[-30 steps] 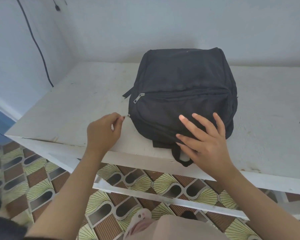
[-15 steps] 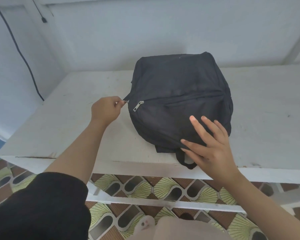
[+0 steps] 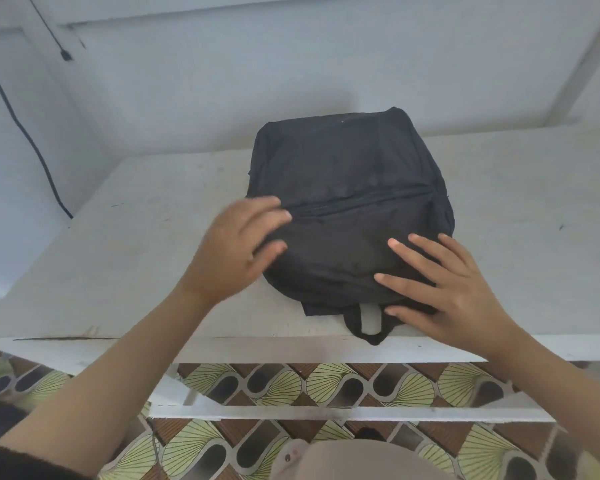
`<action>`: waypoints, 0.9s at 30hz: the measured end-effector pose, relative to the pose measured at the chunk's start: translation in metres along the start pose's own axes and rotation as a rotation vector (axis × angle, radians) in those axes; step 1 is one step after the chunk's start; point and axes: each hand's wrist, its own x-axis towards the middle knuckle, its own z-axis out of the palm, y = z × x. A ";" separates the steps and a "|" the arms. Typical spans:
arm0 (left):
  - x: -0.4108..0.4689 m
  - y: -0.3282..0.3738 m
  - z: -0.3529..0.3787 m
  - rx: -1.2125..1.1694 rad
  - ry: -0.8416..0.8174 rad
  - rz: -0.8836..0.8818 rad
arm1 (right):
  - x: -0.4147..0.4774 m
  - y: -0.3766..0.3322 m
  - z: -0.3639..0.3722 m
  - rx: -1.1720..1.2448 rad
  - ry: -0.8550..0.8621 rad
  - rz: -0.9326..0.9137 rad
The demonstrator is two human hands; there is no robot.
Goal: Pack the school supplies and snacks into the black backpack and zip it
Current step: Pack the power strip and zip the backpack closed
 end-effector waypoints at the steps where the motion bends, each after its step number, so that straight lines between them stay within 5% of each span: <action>1: -0.004 0.007 0.006 0.007 -0.077 0.164 | -0.003 0.005 -0.001 -0.012 -0.015 -0.010; 5: -0.016 0.025 0.028 0.080 -0.299 0.418 | -0.013 0.017 -0.004 -0.060 -0.083 -0.040; 13: -0.012 0.031 0.032 0.183 -0.409 0.399 | -0.020 0.051 -0.007 -0.162 -0.173 -0.092; 27: 0.008 0.039 0.027 0.207 -0.390 0.329 | 0.020 0.072 0.001 -0.026 0.037 -0.272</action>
